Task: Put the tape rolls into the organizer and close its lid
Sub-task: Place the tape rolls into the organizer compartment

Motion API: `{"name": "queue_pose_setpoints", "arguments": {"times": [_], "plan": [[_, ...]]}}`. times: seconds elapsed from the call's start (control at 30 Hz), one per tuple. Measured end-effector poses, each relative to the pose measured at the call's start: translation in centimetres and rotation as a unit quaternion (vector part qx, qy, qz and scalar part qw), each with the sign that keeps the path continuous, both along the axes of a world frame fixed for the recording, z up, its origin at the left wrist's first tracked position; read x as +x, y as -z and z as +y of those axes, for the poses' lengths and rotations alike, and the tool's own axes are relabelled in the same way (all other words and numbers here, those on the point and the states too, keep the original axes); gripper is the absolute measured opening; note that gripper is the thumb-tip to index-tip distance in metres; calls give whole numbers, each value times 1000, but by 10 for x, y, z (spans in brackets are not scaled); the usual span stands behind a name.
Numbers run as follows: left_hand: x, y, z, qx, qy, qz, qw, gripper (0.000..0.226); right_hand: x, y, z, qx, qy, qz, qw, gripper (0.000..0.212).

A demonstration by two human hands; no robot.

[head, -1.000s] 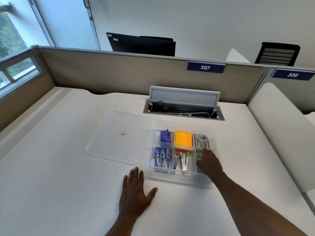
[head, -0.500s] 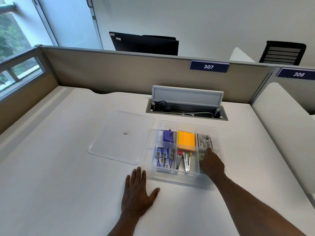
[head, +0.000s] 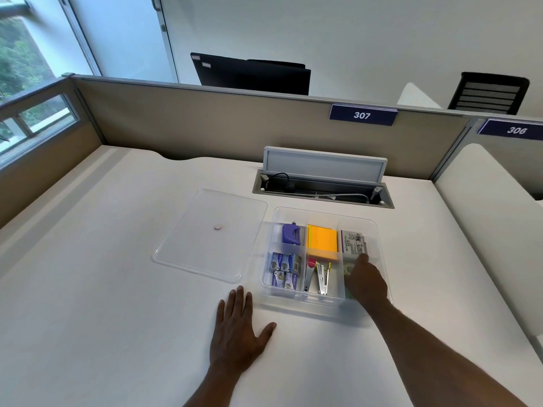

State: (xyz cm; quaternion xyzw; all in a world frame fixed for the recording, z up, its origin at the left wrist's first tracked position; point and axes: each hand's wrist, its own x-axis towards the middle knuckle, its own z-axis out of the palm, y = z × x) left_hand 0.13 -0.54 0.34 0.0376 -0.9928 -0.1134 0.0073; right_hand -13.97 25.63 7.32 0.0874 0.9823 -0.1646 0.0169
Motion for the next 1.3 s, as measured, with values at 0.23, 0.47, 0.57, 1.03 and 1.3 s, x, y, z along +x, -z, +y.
{"name": "queue_pose_setpoints", "arguments": {"times": [0.23, 0.47, 0.57, 1.03, 1.3], "plan": [[0, 0, 0, 1, 1, -3, 1000, 88, 0, 0, 0, -4, 0, -5, 1000, 52], [0, -1, 0, 3, 0, -1, 1000, 89, 0, 0, 1, 5, -8, -11, 1000, 54], [0, -1, 0, 3, 0, -6, 1000, 90, -1, -1, 0, 4, -4, -19, 1000, 53], [0, 2, 0, 1, -1, -1, 1000, 90, -5, -27, 9, -78, 24, -148, 986, 50], [-1, 4, -1, -3, -7, -2, 1000, 95, 11, -21, 9, -2, 8, -176, 984, 37]]}}
